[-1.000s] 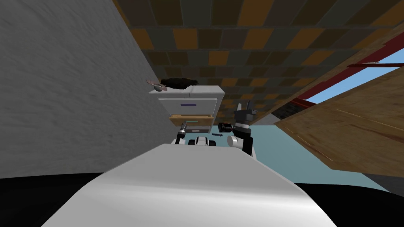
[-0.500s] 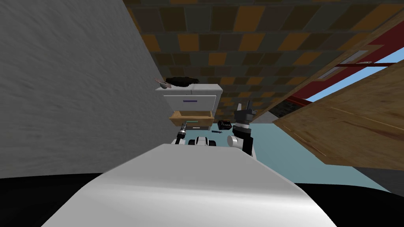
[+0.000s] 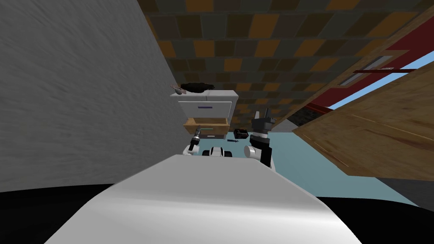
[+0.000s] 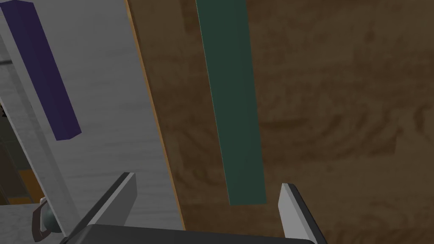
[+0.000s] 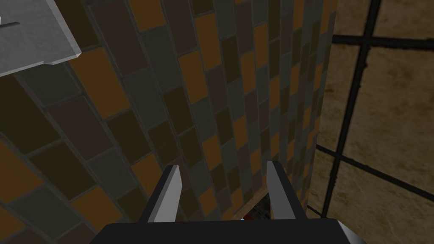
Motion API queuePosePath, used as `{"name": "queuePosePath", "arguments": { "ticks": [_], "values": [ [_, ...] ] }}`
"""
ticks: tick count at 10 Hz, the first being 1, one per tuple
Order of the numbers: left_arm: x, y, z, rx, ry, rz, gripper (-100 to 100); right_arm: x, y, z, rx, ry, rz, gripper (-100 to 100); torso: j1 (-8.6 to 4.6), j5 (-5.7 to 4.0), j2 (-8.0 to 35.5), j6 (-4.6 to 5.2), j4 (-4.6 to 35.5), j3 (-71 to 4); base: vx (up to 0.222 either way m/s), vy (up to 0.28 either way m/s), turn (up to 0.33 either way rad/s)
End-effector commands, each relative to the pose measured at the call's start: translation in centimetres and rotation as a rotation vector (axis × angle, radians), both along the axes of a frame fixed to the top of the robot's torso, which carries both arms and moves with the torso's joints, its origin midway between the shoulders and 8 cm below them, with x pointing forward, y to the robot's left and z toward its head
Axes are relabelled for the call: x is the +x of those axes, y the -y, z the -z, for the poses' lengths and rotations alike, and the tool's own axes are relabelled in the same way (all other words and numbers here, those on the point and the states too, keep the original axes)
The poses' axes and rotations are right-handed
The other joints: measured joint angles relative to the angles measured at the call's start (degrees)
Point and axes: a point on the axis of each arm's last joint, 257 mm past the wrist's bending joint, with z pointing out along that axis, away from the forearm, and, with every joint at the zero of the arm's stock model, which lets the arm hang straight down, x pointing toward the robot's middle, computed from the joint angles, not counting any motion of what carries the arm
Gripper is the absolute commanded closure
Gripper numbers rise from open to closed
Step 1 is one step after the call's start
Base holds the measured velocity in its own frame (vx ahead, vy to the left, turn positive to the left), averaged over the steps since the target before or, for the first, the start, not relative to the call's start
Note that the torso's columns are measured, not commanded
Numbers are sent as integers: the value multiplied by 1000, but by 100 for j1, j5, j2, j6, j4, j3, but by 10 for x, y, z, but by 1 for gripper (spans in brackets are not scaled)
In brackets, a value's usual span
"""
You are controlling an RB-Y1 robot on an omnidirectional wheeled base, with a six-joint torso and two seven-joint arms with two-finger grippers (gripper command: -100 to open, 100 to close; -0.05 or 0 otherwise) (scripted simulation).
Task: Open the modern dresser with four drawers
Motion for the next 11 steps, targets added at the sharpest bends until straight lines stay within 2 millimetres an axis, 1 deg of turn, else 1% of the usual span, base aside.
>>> {"name": "queuePosePath", "arguments": {
  "ticks": [1, 4, 5, 6, 11],
  "values": [
    [21, 0, -14, -1, -4, 2, -100, 0, 0, 0, 0, 0, 0, 0, 1, 1, 12, 0, 4, 8, -67, -2, 11],
    [42, 1, -33, -1, -4, 5, -100, 0, 0, 0, 0, 0, 0, 0, -7, -3, 7, 2, 6, 5, -80, -8, 15],
    [35, 1, -29, 0, -5, 2, -100, 0, 0, 0, 0, 0, 0, 0, -10, -2, 4, 8, 7, 2, -30, 3, 4],
    [35, 2, -29, 0, -9, 1, 0, 0, 0, 0, 0, 0, 0, 0, -9, -2, -8, 4, 1, -4, -7, 1, 1],
    [35, 1, -28, 1, -10, 0, 0, 0, 0, 0, 0, 0, 0, 0, -1, 0, -2, 1, 0, -1, 0, 0, 0]
  ]
}}
